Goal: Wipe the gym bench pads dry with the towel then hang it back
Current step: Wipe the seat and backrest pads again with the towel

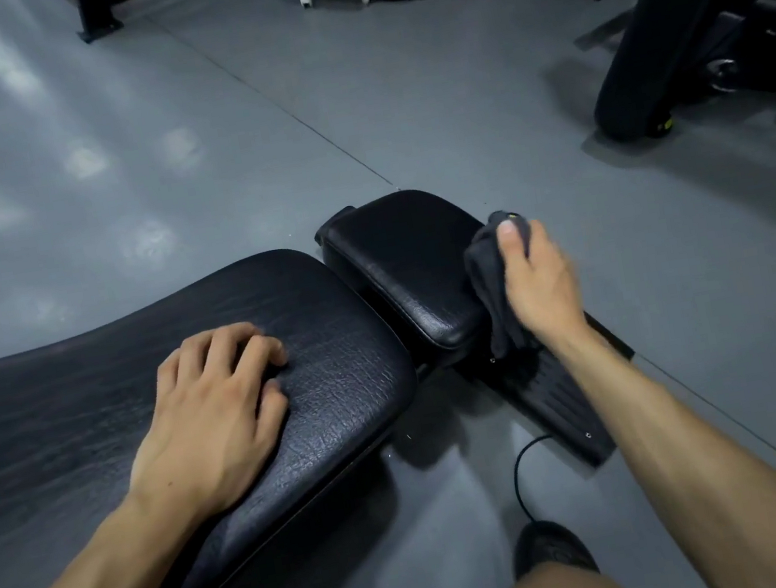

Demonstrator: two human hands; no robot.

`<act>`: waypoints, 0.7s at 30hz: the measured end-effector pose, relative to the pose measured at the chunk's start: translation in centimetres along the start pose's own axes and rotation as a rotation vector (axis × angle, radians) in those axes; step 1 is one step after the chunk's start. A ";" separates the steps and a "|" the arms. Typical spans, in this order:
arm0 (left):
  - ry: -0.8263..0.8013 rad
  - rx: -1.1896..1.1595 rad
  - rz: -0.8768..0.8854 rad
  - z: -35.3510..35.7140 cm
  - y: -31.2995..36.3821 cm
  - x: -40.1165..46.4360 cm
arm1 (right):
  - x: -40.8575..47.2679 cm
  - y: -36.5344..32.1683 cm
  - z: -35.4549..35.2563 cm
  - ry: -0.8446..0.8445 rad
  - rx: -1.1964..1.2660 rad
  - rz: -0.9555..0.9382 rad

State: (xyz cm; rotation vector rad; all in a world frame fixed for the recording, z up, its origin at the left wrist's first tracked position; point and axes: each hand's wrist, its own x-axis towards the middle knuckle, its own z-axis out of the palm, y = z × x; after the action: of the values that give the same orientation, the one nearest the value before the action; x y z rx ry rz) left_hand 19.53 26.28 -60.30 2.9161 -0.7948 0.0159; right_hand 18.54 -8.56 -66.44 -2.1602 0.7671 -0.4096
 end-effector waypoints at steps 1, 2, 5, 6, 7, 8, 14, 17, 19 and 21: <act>0.000 -0.001 0.000 0.0 0.0 0.0 | -1.5 0.0 0.2 -0.083 -0.076 -0.130; 0.000 0.000 0.000 -0.1 0.0 -0.1 | -2.8 0.2 0.3 -0.143 -0.134 -0.227; -0.006 0.017 0.003 0.0 0.0 0.0 | -4.5 0.9 -0.2 -0.239 -0.192 -0.351; -0.011 0.017 0.006 0.0 0.0 0.0 | -4.3 1.0 -0.4 -0.265 -0.192 -0.367; -0.014 0.013 0.004 0.0 -0.1 0.0 | -3.6 1.2 -0.3 -0.286 -0.201 -0.386; -0.014 0.009 0.001 0.0 -0.1 0.1 | -2.5 1.2 0.0 -0.296 -0.229 -0.402; -0.015 0.008 0.009 0.2 -0.4 0.2 | 7.2 -2.2 4.3 -0.355 -0.454 -0.240; -0.014 0.008 0.010 0.2 -0.3 0.2 | 6.7 -4.0 5.4 -0.384 -0.524 -0.261; -0.008 0.009 0.009 0.2 -0.4 0.1 | 3.4 -4.1 5.0 -0.437 -0.512 -0.431; -0.010 0.006 0.011 0.3 -0.4 0.2 | 0.7 -3.3 3.7 -0.501 -0.436 -0.621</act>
State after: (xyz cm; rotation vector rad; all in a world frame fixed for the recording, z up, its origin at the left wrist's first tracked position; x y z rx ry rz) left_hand 19.86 26.49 -60.63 2.9202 -0.8140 0.0047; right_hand 22.22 -5.19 -66.20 -2.7349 -0.1265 0.0181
